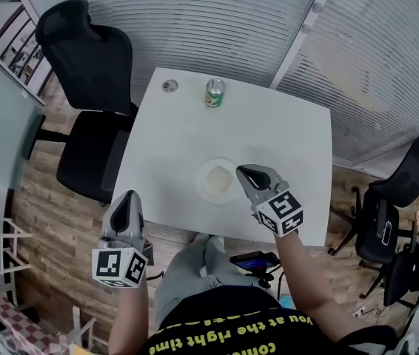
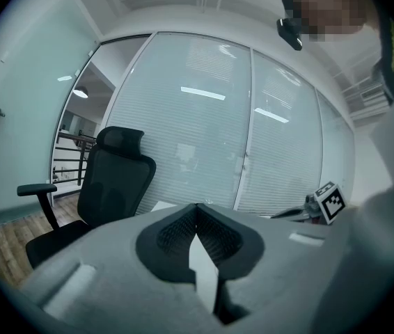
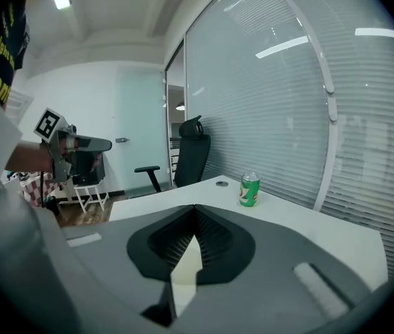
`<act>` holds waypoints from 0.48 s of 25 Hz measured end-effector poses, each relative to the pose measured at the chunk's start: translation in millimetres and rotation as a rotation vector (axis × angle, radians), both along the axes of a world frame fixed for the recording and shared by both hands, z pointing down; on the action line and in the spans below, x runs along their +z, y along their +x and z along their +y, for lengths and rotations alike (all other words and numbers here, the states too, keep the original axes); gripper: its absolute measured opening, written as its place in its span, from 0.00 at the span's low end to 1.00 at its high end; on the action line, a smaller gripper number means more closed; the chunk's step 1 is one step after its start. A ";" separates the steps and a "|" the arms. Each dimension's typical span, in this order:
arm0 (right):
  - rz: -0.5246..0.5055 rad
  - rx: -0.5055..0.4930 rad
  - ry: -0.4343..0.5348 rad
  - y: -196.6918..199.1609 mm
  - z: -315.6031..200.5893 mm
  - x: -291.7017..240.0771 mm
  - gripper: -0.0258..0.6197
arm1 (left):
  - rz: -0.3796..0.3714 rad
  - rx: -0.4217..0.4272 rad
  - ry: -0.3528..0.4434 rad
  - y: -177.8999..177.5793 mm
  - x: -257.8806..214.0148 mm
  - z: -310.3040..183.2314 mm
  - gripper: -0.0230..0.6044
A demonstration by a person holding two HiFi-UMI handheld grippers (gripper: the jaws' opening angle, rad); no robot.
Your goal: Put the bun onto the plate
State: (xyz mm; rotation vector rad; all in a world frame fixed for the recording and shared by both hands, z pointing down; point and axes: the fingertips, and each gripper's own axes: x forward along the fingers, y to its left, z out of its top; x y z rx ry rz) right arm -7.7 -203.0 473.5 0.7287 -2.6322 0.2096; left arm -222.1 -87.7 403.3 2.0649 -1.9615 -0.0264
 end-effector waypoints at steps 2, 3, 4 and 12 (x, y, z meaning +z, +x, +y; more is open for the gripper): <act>-0.021 0.026 0.004 7.2 -0.1 -9.2 0.05 | 0.001 0.017 0.005 5.1 -2.6 -5.3 0.04; -0.030 0.040 0.007 11.4 0.0 -13.6 0.05 | 0.001 0.027 0.008 7.6 -4.0 -7.8 0.04; -0.038 0.053 0.010 15.8 0.2 -17.7 0.05 | 0.001 0.037 0.011 9.9 -5.2 -10.0 0.04; -0.076 0.149 0.038 50.2 5.2 -39.7 0.05 | -0.005 0.116 0.028 33.2 -11.4 -23.5 0.04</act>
